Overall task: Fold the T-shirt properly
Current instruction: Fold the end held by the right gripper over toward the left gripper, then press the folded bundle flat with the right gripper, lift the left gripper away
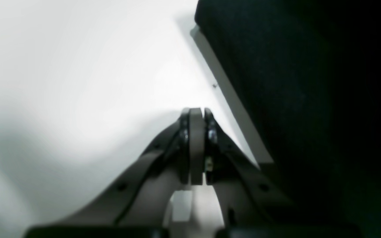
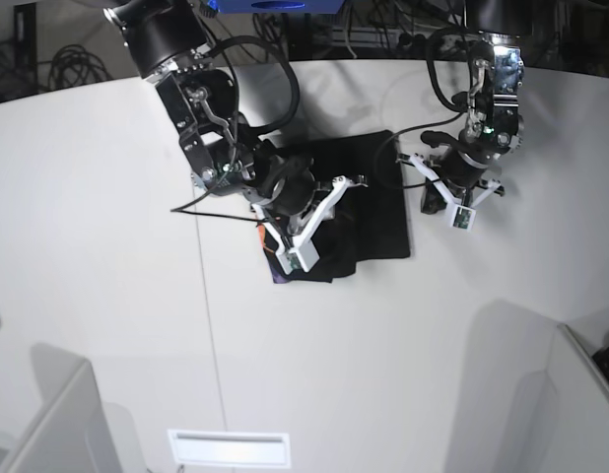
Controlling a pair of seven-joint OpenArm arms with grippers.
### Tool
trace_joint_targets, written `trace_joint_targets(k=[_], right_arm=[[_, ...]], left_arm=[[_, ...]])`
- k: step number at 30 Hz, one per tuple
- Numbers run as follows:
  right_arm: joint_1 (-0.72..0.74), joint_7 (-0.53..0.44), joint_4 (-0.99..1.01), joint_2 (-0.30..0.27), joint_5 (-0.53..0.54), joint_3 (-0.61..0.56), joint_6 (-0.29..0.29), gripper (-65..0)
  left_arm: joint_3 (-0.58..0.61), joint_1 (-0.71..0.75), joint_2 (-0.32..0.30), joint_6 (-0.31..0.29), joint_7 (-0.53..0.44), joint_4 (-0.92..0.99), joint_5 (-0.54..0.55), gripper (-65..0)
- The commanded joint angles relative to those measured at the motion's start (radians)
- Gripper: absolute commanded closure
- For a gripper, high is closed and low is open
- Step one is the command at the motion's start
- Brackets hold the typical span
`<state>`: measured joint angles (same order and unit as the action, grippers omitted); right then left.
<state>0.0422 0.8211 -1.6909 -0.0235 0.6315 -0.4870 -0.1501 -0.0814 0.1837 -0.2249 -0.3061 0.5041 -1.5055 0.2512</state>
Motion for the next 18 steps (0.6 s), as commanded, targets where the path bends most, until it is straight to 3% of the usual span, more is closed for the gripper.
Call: trace_joint_targets(k=[1, 18], right_arm=[[0.018, -0.018, -0.015, 0.007, 0.015, -0.002, 0.004, 0.0], [0.032, -0.038, 0.024, 0.009, 0.015, -0.051, 0.005, 0.0]], left_arm=[[0.002, 0.007, -0.006, 0.000, 0.049, -0.002, -0.017, 0.0], [0.002, 0.007, -0.008, 0.000, 0.049, -0.002, -0.017, 0.0]])
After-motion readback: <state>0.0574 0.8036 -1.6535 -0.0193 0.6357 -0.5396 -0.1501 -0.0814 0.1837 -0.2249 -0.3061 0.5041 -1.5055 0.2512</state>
